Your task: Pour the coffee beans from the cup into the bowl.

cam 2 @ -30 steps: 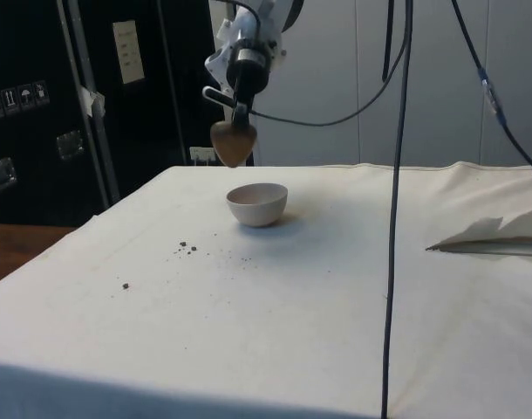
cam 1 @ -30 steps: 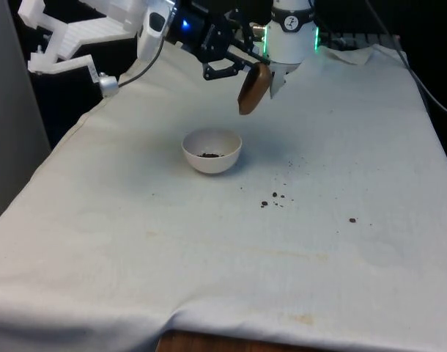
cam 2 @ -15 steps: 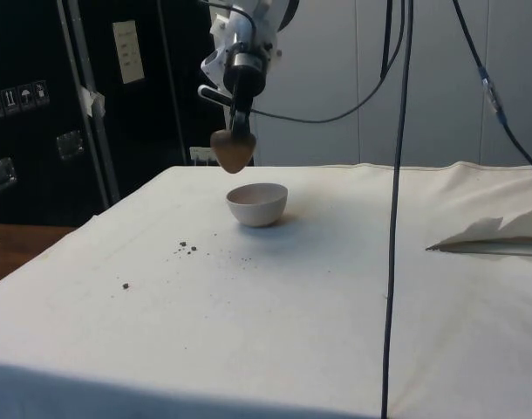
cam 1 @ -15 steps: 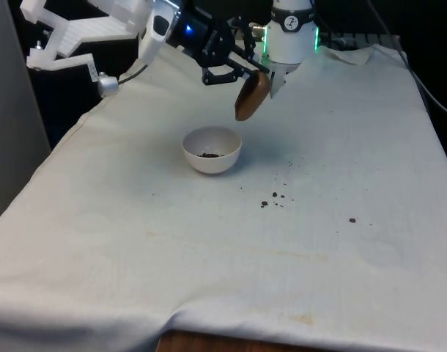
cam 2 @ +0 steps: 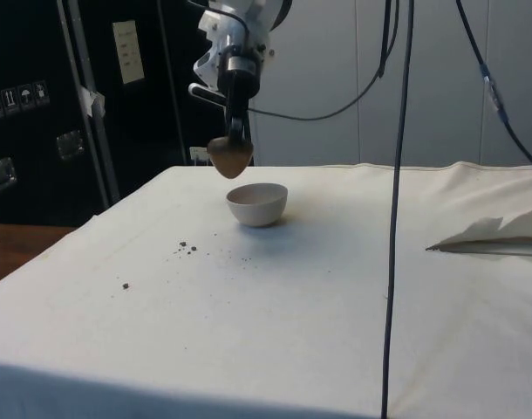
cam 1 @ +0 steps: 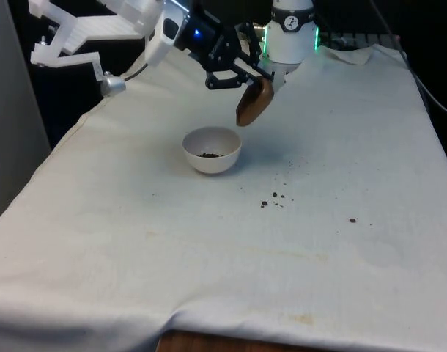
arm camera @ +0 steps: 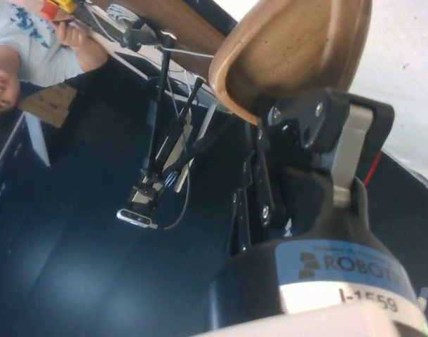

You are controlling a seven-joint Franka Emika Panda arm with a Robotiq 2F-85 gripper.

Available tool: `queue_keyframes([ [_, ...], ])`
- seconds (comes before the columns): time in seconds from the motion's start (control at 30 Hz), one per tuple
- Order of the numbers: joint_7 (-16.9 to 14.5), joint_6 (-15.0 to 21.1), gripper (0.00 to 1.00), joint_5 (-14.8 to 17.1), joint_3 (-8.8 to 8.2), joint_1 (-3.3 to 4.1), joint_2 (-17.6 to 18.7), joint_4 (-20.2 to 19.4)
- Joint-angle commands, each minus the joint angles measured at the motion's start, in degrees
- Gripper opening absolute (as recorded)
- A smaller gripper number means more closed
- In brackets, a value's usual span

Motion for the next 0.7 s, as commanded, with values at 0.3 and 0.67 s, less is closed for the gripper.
queue_keyframes([
  [0.3, 1.1, 4.0, 0.0, -2.3, 1.38, 0.97, -1.4, -1.0],
  [0.67, 2.0, 5.7, 0.0, -4.2, 4.35, 0.0, -1.9, -0.5],
])
